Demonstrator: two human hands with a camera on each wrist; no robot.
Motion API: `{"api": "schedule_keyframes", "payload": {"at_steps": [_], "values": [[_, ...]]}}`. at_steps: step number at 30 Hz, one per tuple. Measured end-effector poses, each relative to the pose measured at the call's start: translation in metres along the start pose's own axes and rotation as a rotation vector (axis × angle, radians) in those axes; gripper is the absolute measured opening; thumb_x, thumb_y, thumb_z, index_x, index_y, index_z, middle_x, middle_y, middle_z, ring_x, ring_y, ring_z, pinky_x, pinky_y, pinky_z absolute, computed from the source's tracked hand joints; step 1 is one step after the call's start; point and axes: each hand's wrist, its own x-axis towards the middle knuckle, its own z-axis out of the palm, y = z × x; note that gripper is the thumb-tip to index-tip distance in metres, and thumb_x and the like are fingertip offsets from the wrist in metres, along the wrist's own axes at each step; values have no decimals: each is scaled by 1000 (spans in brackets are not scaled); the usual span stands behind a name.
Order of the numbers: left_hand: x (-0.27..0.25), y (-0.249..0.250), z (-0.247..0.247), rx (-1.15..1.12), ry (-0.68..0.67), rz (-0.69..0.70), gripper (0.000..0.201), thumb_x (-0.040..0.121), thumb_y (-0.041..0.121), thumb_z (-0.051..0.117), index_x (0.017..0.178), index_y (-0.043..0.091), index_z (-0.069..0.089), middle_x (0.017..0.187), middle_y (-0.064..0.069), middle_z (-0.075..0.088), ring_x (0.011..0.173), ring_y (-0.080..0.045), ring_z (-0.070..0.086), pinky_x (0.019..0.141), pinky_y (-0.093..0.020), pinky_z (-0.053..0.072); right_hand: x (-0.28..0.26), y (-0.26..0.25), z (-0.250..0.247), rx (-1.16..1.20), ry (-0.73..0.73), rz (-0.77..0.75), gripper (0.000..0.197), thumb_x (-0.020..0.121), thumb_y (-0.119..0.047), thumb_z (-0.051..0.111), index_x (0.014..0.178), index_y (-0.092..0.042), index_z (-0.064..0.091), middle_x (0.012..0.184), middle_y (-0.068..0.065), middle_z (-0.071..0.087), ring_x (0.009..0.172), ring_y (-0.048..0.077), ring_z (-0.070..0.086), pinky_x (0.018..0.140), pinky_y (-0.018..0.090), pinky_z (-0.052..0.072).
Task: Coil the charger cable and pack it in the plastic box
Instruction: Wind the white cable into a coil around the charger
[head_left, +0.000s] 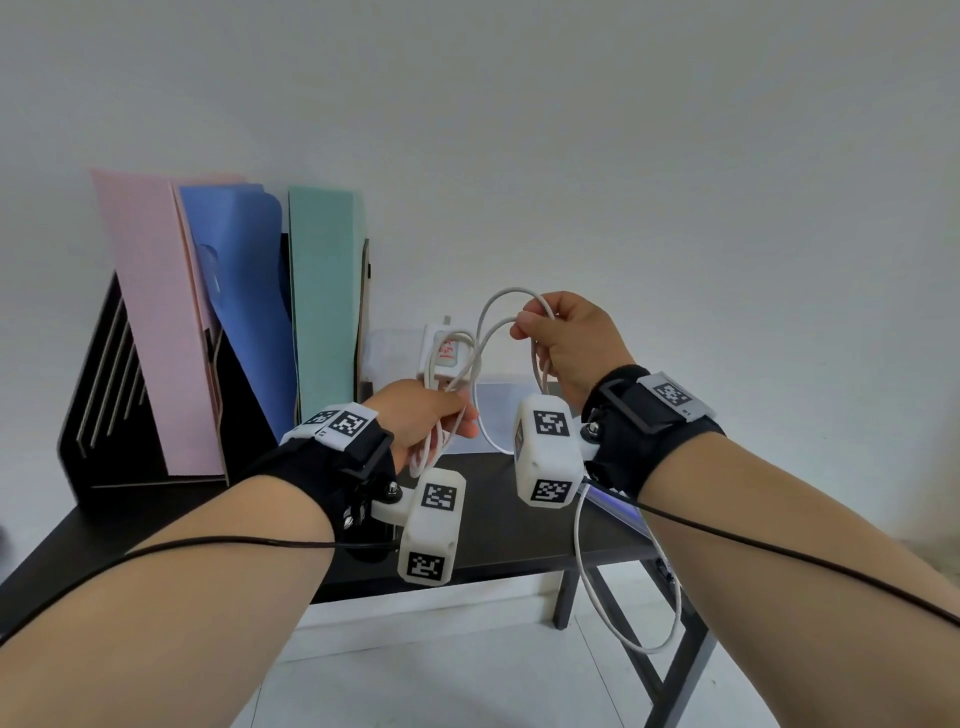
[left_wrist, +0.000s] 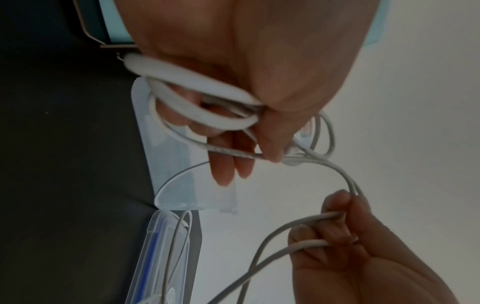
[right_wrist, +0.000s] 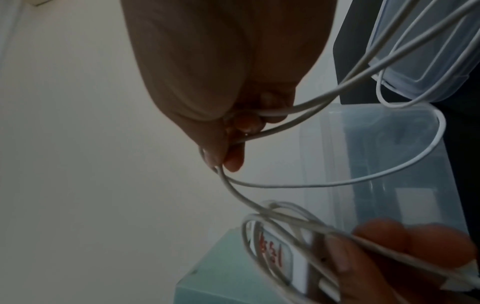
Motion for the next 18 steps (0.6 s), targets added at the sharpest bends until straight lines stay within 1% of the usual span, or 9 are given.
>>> {"api": "schedule_keyframes", "payload": {"at_steps": [2, 4, 6, 8, 10, 12, 14, 16, 18], "values": [[1, -2, 1, -12, -2, 45, 27, 94, 26, 51, 77, 9, 64, 73, -5, 69, 47, -8, 54, 55, -23, 39, 1, 3, 2, 7, 8, 22, 20, 86, -5, 56, 71, -18, 59, 73, 1, 66, 51, 10, 41, 48, 19, 34], [2, -3, 2, -54, 31, 79, 28, 94, 26, 49, 76, 10, 62, 72, -4, 70, 51, -5, 58, 57, -22, 40, 1, 6, 5, 11, 8, 42, 20, 88, -6, 54, 72, -16, 59, 72, 1, 65, 51, 10, 42, 46, 19, 34], [4, -2, 4, -234, 51, 60, 28, 95, 25, 49, 74, 9, 60, 62, -4, 66, 49, -8, 61, 57, -22, 46, 2, 7, 7, 10, 11, 66, 20, 88, -6, 54, 71, -16, 58, 67, 2, 60, 50, 10, 43, 44, 19, 34], [3, 1, 8, -384, 24, 42, 27, 94, 26, 51, 75, 9, 60, 53, -1, 59, 49, -14, 59, 61, -29, 51, 1, 7, 9, 15, 9, 95, 20, 88, -6, 55, 70, -15, 57, 60, 1, 52, 49, 11, 43, 43, 20, 34], [3, 3, 11, -402, 24, 48, 22, 91, 27, 56, 85, 7, 63, 50, 1, 52, 49, -15, 53, 55, -29, 50, 0, 6, 10, 27, -13, 121, 19, 89, -7, 55, 71, -14, 57, 59, 1, 51, 49, 11, 45, 43, 20, 34], [2, 5, 12, -385, 32, 51, 25, 86, 25, 63, 100, 4, 64, 52, 1, 48, 52, -15, 47, 50, -26, 48, -2, 5, 13, 51, -36, 141, 17, 89, -8, 55, 73, -14, 58, 62, 2, 54, 51, 10, 49, 44, 19, 36], [3, 5, 14, -351, 8, 46, 24, 83, 22, 67, 101, 6, 66, 62, -4, 51, 60, -19, 50, 58, -32, 52, -4, 6, 15, 80, -49, 155, 17, 89, -8, 56, 74, -13, 59, 65, 3, 57, 54, 10, 52, 45, 19, 39], [2, 4, 17, -311, -30, 52, 15, 81, 19, 69, 94, 12, 70, 74, -7, 62, 73, -23, 59, 76, -41, 55, -7, 6, 18, 114, -75, 163, 18, 90, -7, 57, 73, -12, 60, 64, 5, 58, 52, 11, 53, 43, 18, 41], [3, 4, 22, -243, -16, 101, 6, 81, 17, 69, 87, 15, 70, 73, -1, 68, 76, -21, 63, 79, -41, 54, -10, 4, 20, 116, -99, 165, 18, 89, -7, 58, 72, -11, 61, 61, 6, 58, 45, 9, 53, 37, 15, 39]]}}
